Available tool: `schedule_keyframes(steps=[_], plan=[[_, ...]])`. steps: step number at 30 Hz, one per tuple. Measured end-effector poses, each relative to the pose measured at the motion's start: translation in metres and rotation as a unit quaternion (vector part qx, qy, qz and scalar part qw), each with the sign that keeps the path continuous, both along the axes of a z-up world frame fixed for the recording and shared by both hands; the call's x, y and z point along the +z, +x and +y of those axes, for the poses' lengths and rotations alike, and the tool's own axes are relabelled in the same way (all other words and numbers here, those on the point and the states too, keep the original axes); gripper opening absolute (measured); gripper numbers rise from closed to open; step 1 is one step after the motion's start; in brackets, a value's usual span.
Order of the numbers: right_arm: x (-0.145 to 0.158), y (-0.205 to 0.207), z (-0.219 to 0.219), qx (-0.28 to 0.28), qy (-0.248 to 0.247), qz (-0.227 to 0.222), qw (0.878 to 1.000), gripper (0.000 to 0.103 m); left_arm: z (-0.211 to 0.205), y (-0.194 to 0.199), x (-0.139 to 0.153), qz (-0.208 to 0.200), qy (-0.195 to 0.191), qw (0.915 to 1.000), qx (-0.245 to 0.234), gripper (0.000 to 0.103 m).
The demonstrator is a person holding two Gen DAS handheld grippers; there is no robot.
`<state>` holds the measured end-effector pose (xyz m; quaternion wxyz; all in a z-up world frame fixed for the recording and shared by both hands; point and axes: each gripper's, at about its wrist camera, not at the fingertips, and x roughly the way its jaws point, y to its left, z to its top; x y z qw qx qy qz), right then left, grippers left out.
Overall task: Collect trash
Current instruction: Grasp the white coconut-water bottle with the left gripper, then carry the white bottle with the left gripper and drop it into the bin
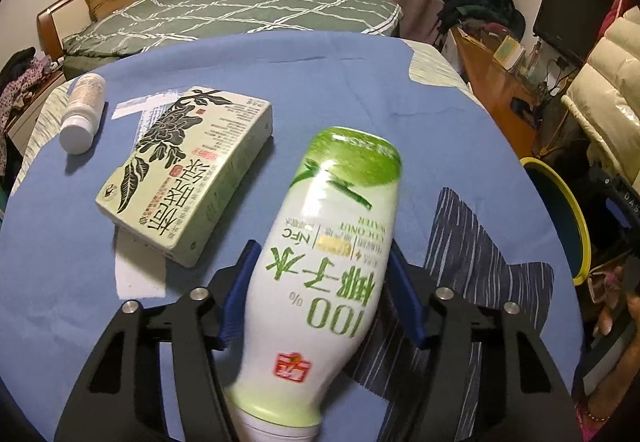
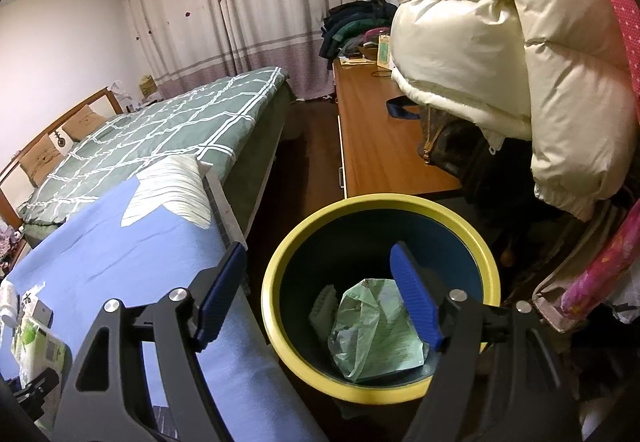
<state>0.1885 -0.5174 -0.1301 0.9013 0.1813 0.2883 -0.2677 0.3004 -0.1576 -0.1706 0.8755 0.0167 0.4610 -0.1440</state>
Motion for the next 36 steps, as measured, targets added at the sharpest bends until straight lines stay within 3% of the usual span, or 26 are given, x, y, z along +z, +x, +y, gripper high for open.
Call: schedule_keyframes(steps=[13, 26, 36], plan=[[0.018, -0.016, -0.001, 0.021, 0.013, -0.029, 0.999, 0.071, -0.021, -0.007, 0.015, -0.015, -0.018, 0.9995, -0.022, 0.056], [0.032, -0.082, -0.009, 0.038, -0.015, -0.036, 0.999, 0.071, -0.097, -0.009, 0.043, -0.037, -0.037, 0.9949, -0.086, 0.055], [0.034, -0.107, -0.017, 0.030, -0.035, -0.038, 0.998, 0.071, -0.142, -0.012, 0.056, -0.053, -0.053, 0.9909, -0.112, 0.055]])
